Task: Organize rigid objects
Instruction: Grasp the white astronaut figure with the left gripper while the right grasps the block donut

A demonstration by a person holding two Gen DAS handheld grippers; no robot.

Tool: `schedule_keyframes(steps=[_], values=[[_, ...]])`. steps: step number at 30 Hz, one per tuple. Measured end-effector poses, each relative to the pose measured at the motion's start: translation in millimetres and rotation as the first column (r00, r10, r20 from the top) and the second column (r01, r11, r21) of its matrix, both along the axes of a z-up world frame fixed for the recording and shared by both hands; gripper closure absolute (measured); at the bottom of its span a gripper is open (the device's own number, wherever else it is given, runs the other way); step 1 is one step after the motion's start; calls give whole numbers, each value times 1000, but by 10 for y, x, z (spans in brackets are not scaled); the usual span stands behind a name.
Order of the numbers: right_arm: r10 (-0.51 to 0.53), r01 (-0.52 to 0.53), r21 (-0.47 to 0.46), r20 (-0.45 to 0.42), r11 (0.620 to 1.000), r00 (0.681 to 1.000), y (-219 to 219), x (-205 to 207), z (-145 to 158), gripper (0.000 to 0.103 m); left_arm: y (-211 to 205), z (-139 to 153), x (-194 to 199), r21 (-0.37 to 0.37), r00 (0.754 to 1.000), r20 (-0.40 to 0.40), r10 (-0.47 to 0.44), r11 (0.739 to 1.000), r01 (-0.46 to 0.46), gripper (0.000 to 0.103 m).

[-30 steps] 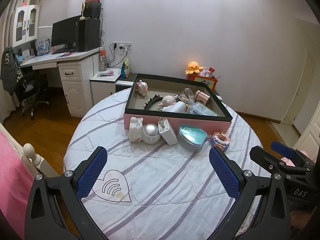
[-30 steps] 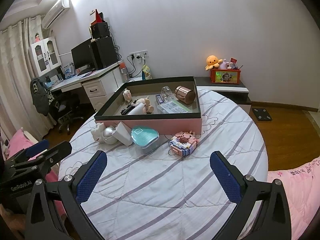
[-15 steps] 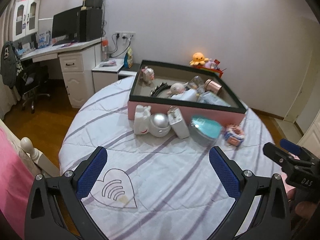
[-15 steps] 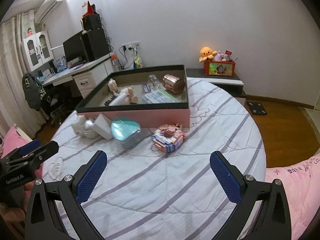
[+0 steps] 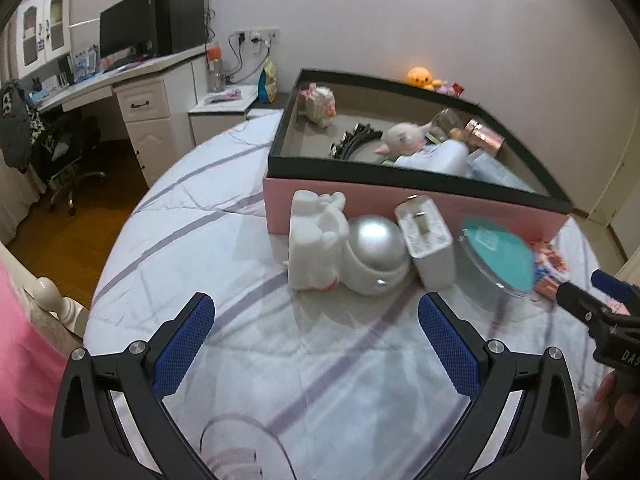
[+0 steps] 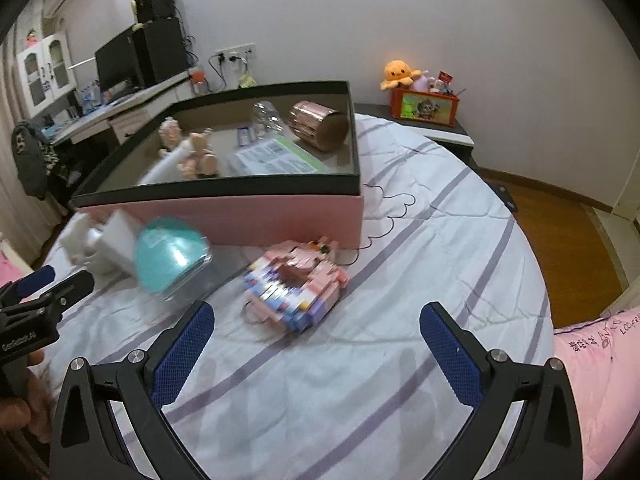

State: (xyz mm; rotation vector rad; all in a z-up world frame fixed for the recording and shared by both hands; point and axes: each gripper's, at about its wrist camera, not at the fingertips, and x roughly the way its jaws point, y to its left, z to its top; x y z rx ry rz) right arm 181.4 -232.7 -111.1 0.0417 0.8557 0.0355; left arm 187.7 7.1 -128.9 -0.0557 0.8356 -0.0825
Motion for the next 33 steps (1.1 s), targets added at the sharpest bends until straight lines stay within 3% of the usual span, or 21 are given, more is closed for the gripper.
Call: schedule_keyframes(steps=[8, 9, 11, 12, 13, 17, 27, 33], values=[[19, -20, -24, -46, 1000, 999, 65, 272, -136, 1, -43, -58, 303, 15, 999, -35, -3, 1000, 3, 0], [29, -30, -25, -54, 999, 998, 79, 296, -155, 6, -44, -59, 332, 7, 999, -36, -3, 1000, 3, 2], [41, -43, -35, -64, 998, 997, 109, 307, -183, 19, -38, -52, 356, -32, 999, -30, -22, 999, 21, 19], [45, -47, -34, -55, 998, 997, 106, 290, -170, 34, -38, -59, 360, -42, 999, -34, -27, 999, 26, 29], [53, -54, -26, -45, 998, 998, 106, 266, -148, 40, -39, -64, 353, -41, 999, -32, -28, 999, 27, 29], [69, -70, -21, -38, 997, 997, 105, 214, -145, 40, 1, -44, 288, -80, 999, -22, -40, 996, 38, 29], [88, -87, 17, -6, 996, 996, 119, -3, 17, 40, 51, 91, -64, -95, 999, 11, -47, 994, 47, 29], [134, -138, 57, 59, 989, 989, 197, -91, 360, 40, 18, 365, -176, -104, 995, 62, -74, 991, 80, 29]])
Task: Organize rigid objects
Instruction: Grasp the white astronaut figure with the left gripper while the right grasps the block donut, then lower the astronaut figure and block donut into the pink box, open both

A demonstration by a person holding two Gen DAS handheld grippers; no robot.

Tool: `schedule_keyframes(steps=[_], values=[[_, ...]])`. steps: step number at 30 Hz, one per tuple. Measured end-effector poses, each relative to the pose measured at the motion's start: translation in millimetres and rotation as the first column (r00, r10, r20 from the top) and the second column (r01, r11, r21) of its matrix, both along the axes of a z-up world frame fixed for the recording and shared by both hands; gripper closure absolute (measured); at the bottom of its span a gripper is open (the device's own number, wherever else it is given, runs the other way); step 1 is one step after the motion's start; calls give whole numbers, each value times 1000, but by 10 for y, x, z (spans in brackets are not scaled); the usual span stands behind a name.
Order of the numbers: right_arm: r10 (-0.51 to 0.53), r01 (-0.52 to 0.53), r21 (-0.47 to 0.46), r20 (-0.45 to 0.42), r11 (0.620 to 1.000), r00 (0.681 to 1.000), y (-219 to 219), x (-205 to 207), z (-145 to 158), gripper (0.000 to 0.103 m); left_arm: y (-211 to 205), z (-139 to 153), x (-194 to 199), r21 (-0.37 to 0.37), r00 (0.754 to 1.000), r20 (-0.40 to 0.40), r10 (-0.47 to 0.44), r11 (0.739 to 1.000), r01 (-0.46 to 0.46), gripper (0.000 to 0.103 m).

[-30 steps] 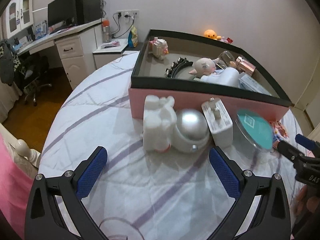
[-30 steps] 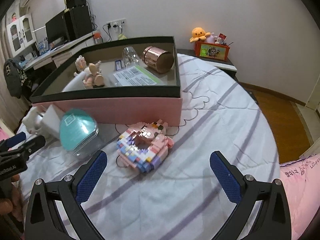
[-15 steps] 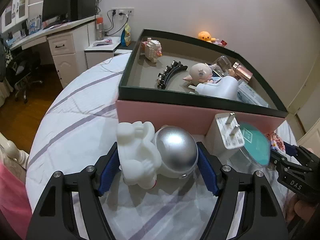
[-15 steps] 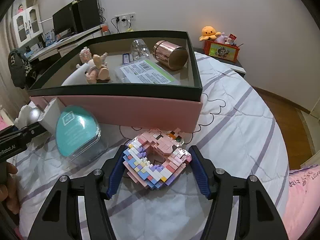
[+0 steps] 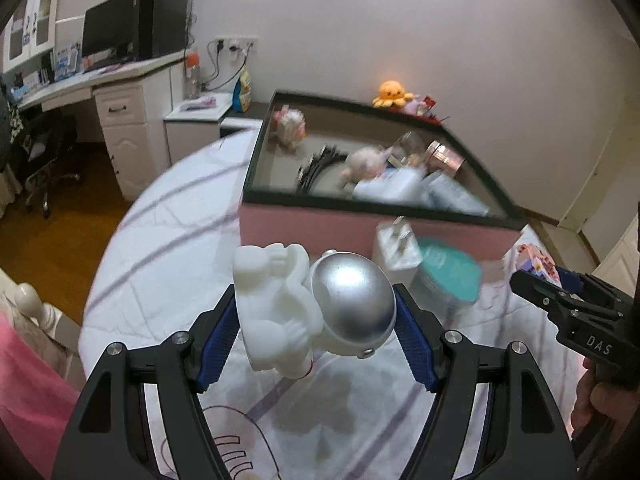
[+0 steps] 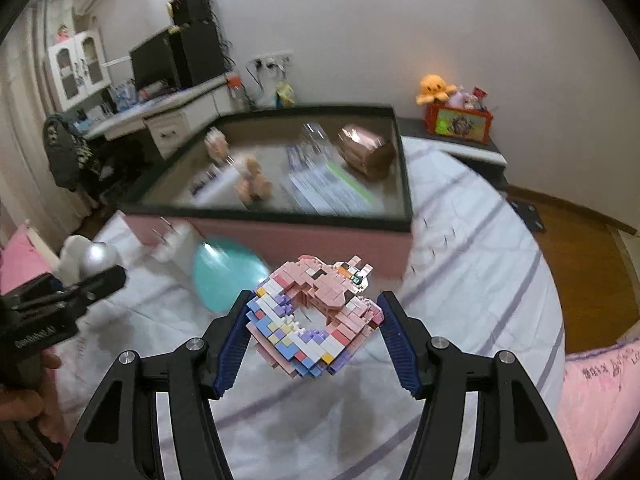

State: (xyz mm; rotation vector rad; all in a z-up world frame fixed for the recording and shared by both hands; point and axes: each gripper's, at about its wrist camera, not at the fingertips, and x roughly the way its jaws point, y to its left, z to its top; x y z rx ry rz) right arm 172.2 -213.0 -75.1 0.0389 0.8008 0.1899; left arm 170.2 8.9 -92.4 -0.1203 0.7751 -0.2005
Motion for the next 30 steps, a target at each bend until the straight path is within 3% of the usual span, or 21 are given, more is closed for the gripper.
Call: schedule_keyframes(steps=[7, 16, 21, 30], values=[[60, -59, -13, 100, 998, 993, 152, 168, 594, 40, -99, 561, 125, 25, 993, 110, -38, 999, 36, 29], [54, -55, 3, 85, 999, 995, 184, 957, 985, 40, -175, 1099, 716, 31, 988, 145, -51, 998, 47, 29], [31, -31, 12, 16, 999, 999, 163, 1357, 896, 40, -258, 1128, 1125, 56, 992, 114, -52, 997, 45, 29], [9, -6, 35, -106, 999, 994, 100, 1755, 501, 40, -452, 825, 1538, 73, 998, 27, -62, 996, 60, 29]])
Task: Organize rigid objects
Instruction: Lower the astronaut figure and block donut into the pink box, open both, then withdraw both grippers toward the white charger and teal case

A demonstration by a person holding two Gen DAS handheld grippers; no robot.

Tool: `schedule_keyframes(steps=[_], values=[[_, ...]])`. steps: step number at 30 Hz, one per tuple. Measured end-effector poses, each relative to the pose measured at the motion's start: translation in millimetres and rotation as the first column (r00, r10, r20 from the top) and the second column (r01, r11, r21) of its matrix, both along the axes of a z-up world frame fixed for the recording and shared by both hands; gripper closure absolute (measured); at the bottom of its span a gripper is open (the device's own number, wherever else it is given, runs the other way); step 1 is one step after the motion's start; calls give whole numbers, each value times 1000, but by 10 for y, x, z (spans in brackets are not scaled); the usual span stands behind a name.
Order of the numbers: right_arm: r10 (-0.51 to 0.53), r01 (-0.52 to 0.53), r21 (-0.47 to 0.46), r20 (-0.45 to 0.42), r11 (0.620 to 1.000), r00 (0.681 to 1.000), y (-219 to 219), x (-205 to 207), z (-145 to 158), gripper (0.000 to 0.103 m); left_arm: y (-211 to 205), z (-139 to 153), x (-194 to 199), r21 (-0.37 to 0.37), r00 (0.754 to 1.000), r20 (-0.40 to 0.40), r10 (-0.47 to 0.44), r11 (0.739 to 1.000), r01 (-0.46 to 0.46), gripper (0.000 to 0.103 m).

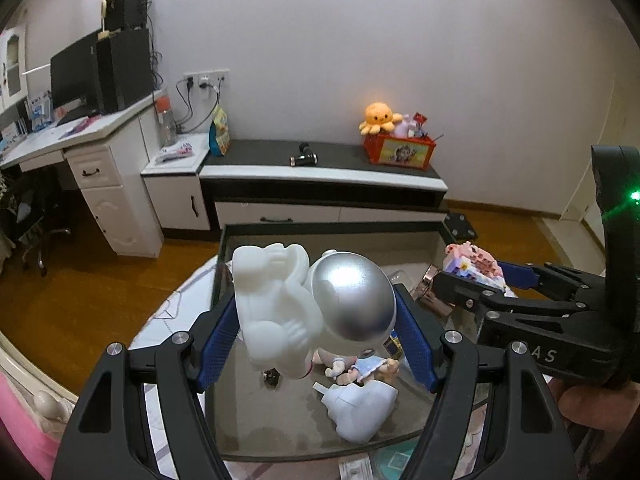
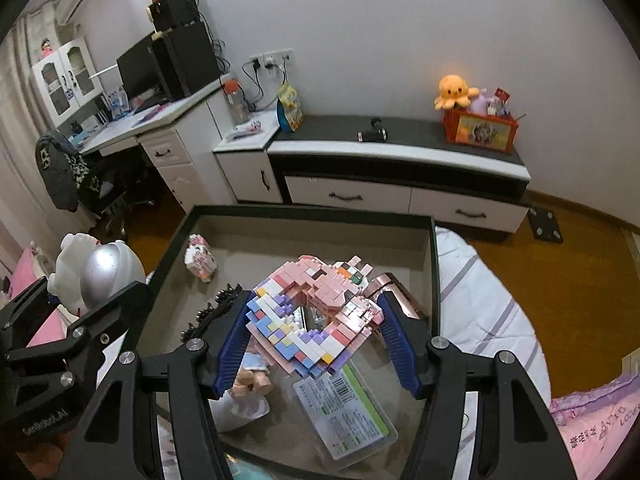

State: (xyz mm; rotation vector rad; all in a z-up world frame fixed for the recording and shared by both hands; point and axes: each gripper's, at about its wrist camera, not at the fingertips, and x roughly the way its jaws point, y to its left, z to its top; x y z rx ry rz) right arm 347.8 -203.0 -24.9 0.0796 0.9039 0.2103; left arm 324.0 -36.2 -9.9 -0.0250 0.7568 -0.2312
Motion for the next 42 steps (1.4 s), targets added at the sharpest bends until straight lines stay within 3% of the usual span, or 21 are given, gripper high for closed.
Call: schedule_keyframes(steps=[13, 14, 15, 18, 21, 23, 42], values=[[-6, 7, 7, -47, 1000, 999, -58, 100, -138, 37, -1, -153, 162, -3, 999, -41, 18, 1000, -18, 28], [-1, 1, 7, -47, 1000, 999, -42, 94, -133, 35, -2, -150, 163, -2, 999, -39, 20, 1000, -20, 27], [2, -2, 4, -46, 1000, 999, -36, 97, -129, 23, 3, -144, 171, 1, 999, -36, 20, 1000, -20, 23], [-3, 3, -9, -36, 1000, 999, -37, 83, -107, 19, 23, -99, 140, 7, 999, -12, 32, 999, -32, 7], [-16, 15, -26, -24, 1000, 1000, -37, 57, -80, 14, 42, -67, 93, 6, 999, 1, 36, 999, -36, 1], [-38, 36, -54, -24, 998, 999, -29, 35, -68, 0, 57, -49, 55, 6, 999, 5, 32, 999, -32, 0], [-43, 44, -13, 93, 999, 995, -143, -737, 233, 0, 198, 108, -880, -24, 997, 75, 33, 999, -31, 0]])
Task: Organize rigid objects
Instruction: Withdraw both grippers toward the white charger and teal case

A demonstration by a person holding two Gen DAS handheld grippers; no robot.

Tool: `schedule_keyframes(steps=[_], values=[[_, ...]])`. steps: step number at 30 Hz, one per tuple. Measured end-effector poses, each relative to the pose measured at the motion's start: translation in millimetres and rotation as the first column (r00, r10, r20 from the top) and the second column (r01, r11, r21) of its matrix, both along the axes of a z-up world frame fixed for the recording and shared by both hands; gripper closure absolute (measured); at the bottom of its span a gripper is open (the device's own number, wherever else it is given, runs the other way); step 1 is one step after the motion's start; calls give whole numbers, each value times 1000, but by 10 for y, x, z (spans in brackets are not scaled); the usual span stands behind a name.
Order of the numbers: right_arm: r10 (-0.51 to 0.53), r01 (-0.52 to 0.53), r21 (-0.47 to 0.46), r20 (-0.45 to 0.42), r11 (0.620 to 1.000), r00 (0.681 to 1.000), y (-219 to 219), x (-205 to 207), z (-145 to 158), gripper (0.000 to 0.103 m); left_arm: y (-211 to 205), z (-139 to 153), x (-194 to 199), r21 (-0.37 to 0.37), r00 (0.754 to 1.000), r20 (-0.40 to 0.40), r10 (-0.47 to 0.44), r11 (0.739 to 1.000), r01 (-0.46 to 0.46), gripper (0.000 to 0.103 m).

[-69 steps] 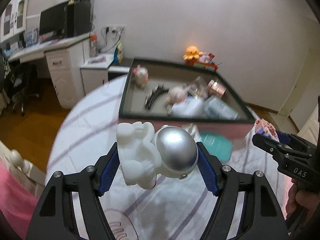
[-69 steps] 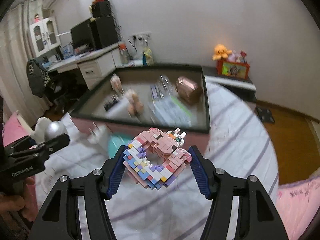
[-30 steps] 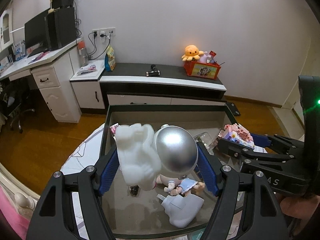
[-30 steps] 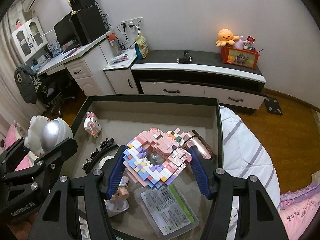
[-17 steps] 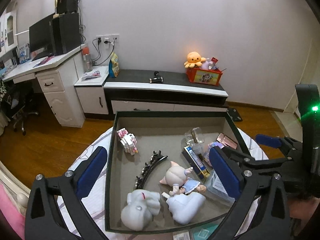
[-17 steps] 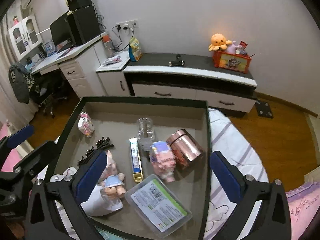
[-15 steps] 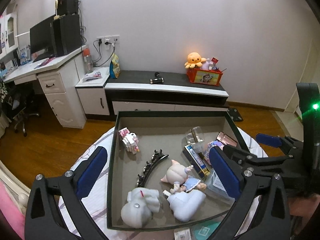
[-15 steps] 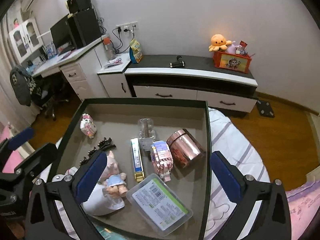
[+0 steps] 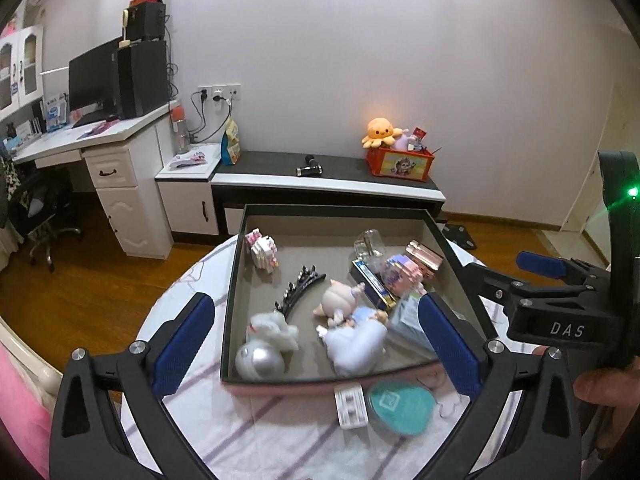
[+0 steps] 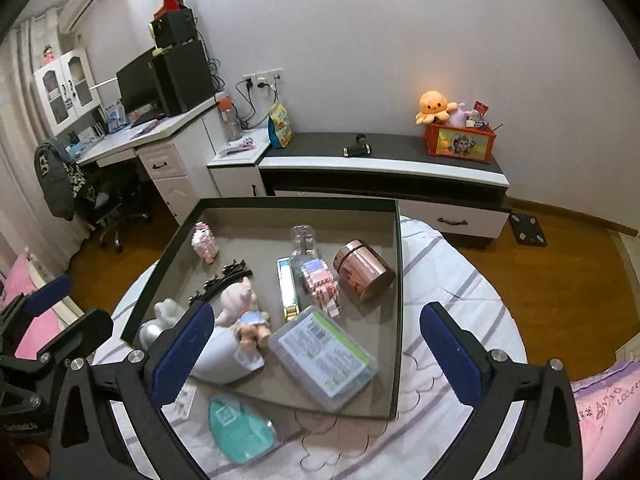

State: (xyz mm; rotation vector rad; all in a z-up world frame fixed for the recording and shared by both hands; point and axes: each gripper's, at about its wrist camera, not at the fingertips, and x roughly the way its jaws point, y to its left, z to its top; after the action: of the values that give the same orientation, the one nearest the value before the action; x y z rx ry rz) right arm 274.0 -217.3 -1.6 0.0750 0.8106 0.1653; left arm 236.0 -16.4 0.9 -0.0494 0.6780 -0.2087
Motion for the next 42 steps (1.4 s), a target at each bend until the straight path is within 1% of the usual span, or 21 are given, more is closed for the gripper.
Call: schedule_keyframes(steps=[5, 10, 16, 24, 32, 35, 42], values=[[6, -7, 20, 36, 1000, 999, -14, -324, 29, 0, 73, 8, -349, -24, 1000, 25, 10, 1000, -10, 0], [18, -20, 25, 62, 999, 998, -27, -692, -55, 0, 126, -74, -659, -28, 999, 36, 19, 999, -18, 0], [-6, 5, 11, 99, 1000, 995, -18, -1185, -270, 0, 156, -361, -967, -12, 999, 27, 43, 999, -43, 0], [-64, 64, 6, 184, 998, 981, -18, -1598, -393, 0, 229, -638, -1301, -40, 995, 32, 98, 995, -97, 0], [-67, 61, 36, 200, 997, 977, 58, -1835, -521, 0, 243, -779, -1511, -26, 993, 40, 109, 994, -108, 0], [-60, 56, 22, 198, 998, 978, 103, -1840, -551, 0, 250, -781, -1529, -25, 993, 44, 110, 994, -109, 0], [-58, 54, 26, 201, 998, 978, 102, -1823, -551, 0, 225, -764, -1538, -18, 993, 53, 101, 995, -100, 0]])
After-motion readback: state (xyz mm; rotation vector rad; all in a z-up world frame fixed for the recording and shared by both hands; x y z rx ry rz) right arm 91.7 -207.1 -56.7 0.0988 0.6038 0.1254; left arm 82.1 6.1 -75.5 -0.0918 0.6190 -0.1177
